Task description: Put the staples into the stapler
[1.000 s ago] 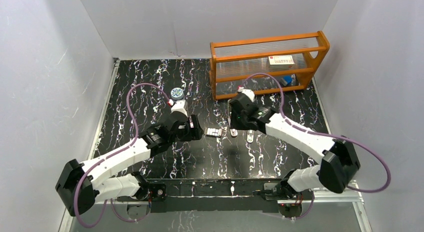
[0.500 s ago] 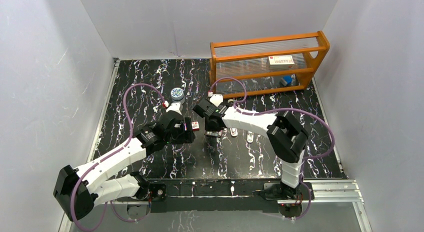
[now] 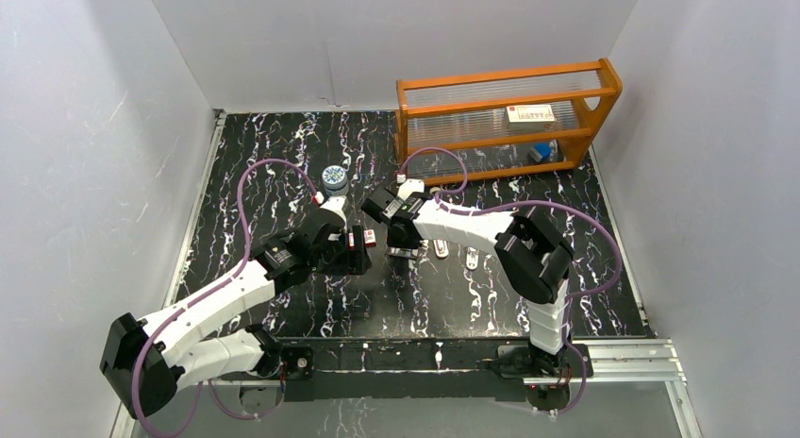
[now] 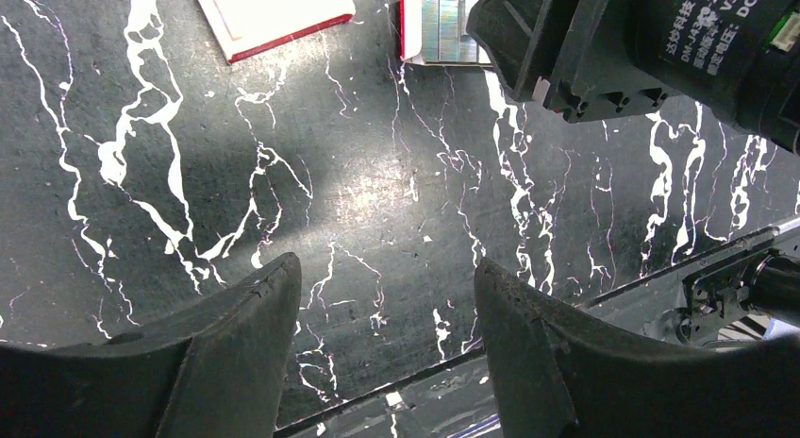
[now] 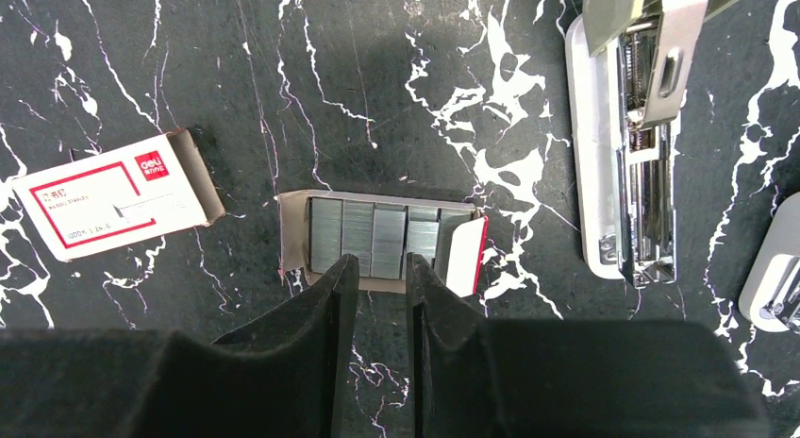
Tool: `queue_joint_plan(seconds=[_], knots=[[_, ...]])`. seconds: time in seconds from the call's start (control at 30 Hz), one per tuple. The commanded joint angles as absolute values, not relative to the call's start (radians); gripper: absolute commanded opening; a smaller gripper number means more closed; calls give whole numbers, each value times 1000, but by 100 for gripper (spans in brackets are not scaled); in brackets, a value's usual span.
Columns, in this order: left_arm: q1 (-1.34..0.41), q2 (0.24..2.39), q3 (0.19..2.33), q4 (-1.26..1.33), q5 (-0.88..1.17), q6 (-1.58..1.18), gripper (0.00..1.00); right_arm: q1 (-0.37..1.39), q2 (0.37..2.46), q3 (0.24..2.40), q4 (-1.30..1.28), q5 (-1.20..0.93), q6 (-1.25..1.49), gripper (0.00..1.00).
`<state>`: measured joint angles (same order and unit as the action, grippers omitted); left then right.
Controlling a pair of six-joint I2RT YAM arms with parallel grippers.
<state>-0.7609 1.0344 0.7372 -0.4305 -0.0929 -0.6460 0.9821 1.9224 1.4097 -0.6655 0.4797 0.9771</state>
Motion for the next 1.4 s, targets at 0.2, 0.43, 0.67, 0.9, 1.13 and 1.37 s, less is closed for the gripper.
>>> queue_joint_plan(seconds=[0.2, 0.43, 0.67, 0.9, 1.13, 1.37], knots=[[-755, 1022, 722, -433, -72, -652, 65, 983, 1936, 1420, -699, 523, 1014, 31], [-756, 1012, 716, -433, -83, -656, 65, 976, 1923, 1400, -694, 521, 1022, 36], [-755, 1013, 716, -433, -83, -658, 65, 951, 1880, 1331, -632, 479, 1015, 36], [-756, 1016, 717, -430, -86, -657, 65, 945, 1852, 1308, -620, 479, 1009, 36], [-755, 1021, 716, -427, -81, -656, 65, 936, 1854, 1302, -580, 459, 962, 36], [-755, 1021, 714, -426, -81, -658, 65, 934, 1856, 1307, -577, 457, 943, 36]])
